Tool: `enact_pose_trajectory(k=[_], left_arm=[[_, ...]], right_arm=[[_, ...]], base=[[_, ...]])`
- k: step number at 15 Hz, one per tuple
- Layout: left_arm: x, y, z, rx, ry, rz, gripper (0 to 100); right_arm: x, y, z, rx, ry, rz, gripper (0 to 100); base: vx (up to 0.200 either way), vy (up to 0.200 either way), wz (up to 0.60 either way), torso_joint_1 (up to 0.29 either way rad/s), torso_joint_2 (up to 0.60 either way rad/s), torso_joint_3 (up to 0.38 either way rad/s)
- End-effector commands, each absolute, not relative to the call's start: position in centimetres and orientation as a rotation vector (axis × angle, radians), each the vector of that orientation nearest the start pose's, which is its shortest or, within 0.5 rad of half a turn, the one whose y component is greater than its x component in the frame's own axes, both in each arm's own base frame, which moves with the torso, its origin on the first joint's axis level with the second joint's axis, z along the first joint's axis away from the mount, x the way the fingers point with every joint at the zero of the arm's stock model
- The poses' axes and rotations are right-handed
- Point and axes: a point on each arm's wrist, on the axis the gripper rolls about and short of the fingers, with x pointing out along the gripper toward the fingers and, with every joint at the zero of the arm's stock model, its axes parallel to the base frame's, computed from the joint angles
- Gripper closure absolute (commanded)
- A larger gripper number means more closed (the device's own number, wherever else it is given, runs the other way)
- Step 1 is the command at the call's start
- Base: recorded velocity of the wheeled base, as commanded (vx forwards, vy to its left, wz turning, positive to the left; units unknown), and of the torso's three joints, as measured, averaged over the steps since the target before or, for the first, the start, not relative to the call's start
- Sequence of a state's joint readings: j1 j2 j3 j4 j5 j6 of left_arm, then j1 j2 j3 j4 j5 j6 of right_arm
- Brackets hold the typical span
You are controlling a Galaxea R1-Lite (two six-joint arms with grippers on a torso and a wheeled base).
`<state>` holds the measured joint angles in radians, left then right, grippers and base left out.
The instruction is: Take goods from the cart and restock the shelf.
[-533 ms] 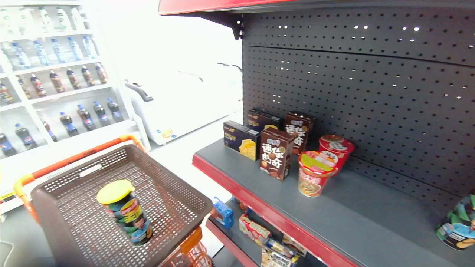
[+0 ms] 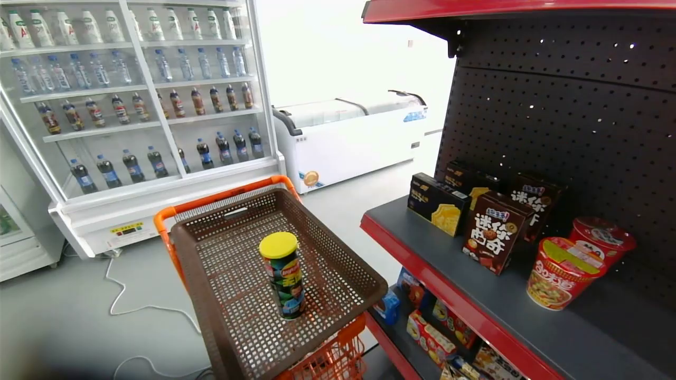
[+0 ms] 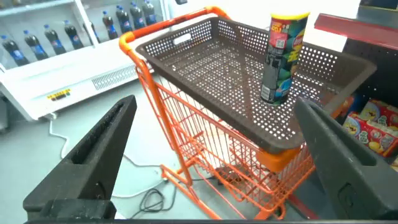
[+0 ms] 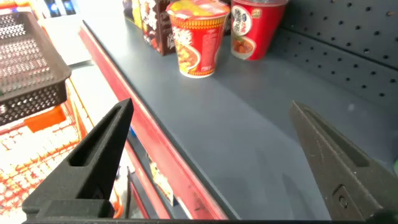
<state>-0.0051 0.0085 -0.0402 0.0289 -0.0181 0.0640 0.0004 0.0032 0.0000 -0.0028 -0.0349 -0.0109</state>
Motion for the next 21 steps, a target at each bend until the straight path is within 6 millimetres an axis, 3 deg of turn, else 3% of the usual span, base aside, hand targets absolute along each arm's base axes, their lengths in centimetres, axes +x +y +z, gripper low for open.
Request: enact_pose_trajectory(k=[1, 2, 3, 4, 7, 10, 11, 12, 14, 17, 21], left_arm=[[-1.4, 0.0, 17.1, 0.123, 0.144, -0.035, 0], [0.9, -0.1, 19.4, 0.118, 0.292, -0.054, 0], [2.9, -0.1, 20.2, 0.120, 0.356, -0.054, 0], [3.7, -0.1, 20.7, 0.121, 0.369, -0.052, 0], [9.2, -0.3, 22.0, 0.121, 0.471, -0.091, 0], [13.8, -0.6, 20.7, 0.098, 0.531, -0.219, 0], [14.4, -0.6, 20.0, 0.121, 0.562, -0.238, 0], [16.3, -0.6, 17.7, 0.176, 0.611, -0.263, 0], [18.5, -1.6, 15.3, 0.191, 0.470, -0.301, 0], [20.4, -2.8, 12.2, 0.191, 0.472, -0.350, 0], [22.9, -5.3, 10.6, 0.093, 0.396, -0.406, 0]], right_arm=[[-2.3, -0.1, 7.6, -0.011, 0.000, -0.034, 0], [-2.3, -0.1, 7.6, -0.011, 0.000, -0.034, 0], [-2.2, -0.1, 7.6, -0.011, 0.002, -0.034, 0], [-2.3, -0.1, 7.6, -0.011, 0.000, -0.034, 0], [-2.3, -0.1, 7.6, -0.011, 0.000, -0.034, 0], [-2.3, -0.1, 7.6, -0.011, 0.000, -0.034, 0], [-2.3, -0.1, 7.6, -0.011, 0.000, -0.034, 0], [-2.3, -0.1, 7.6, -0.011, 0.000, -0.032, 0], [-2.3, -0.1, 7.6, -0.011, 0.000, -0.034, 0], [-2.3, -0.1, 7.6, -0.011, 0.000, -0.034, 0], [-2.2, -0.1, 7.6, -0.011, 0.002, -0.034, 0]], base=[[0.000, 0.000, 0.00, 0.000, 0.00, 0.000], [0.000, 0.000, 0.00, 0.000, 0.00, 0.000], [0.000, 0.000, 0.00, 0.000, 0.00, 0.000], [0.000, 0.000, 0.00, 0.000, 0.00, 0.000], [0.000, 0.000, 0.00, 0.000, 0.00, 0.000], [0.000, 0.000, 0.00, 0.000, 0.00, 0.000], [0.000, 0.000, 0.00, 0.000, 0.00, 0.000], [0.000, 0.000, 0.00, 0.000, 0.00, 0.000], [0.000, 0.000, 0.00, 0.000, 0.00, 0.000], [0.000, 0.000, 0.00, 0.000, 0.00, 0.000], [0.000, 0.000, 0.00, 0.000, 0.00, 0.000]])
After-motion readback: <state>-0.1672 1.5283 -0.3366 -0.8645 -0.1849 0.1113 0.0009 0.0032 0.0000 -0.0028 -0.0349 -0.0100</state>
